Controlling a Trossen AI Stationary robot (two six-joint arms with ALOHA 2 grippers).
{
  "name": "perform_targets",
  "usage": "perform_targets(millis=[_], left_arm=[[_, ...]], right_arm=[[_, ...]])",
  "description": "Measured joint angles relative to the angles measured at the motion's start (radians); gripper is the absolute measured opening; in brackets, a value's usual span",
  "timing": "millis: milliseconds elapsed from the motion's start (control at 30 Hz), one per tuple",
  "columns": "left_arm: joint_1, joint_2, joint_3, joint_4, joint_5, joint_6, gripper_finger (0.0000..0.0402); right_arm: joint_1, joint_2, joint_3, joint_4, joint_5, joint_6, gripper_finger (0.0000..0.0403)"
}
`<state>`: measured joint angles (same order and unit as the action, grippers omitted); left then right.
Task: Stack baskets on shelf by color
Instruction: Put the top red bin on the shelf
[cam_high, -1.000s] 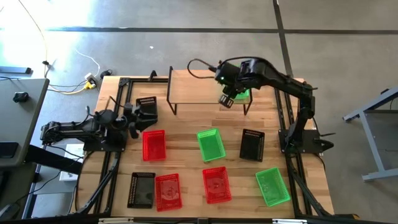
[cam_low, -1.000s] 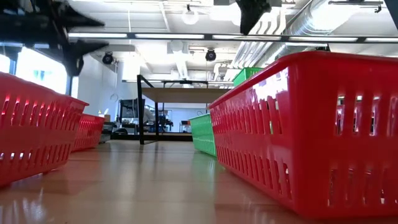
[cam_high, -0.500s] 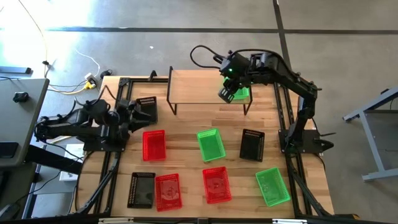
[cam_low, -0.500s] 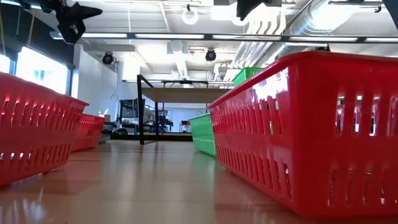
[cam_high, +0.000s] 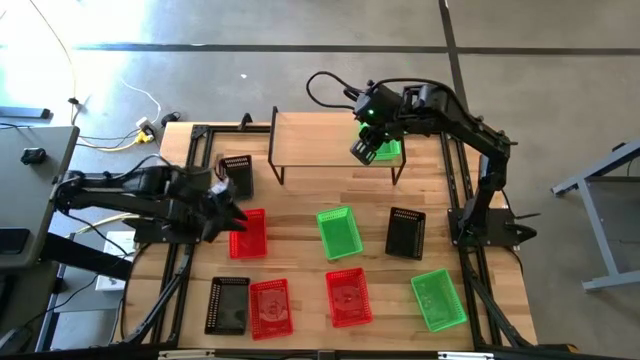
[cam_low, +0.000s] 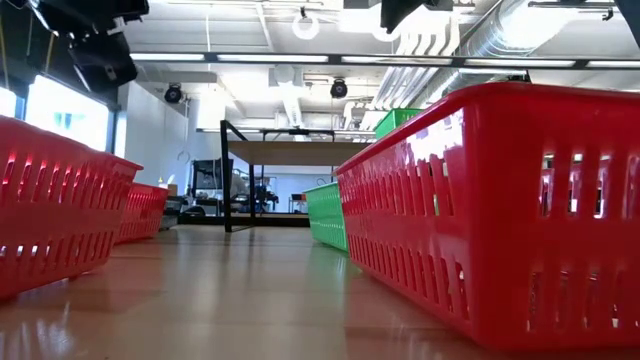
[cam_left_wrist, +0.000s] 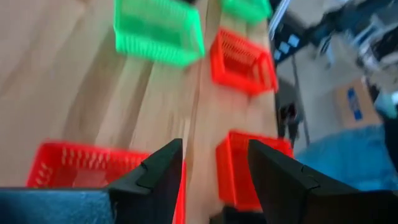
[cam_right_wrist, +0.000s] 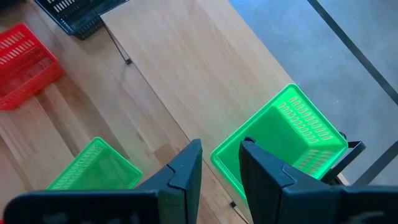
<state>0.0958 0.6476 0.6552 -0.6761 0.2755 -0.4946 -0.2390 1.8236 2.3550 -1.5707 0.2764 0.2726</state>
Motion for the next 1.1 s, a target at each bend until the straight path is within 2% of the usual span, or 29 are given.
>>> perform_targets(millis=[567, 1100], left_arm=[[-0.268, 0.285, -0.001, -0.039, -0.149, -0.079, 0.0170], [-0.363, 0.533, -0.001, -0.032, -0.183, -0.152, 0.0170]], right_arm=[[0.000, 0.000, 0.000, 0.000, 0.000, -0.004, 0.0092], [0.000, 0.000, 0.000, 0.000, 0.001, -0.048, 0.0092]])
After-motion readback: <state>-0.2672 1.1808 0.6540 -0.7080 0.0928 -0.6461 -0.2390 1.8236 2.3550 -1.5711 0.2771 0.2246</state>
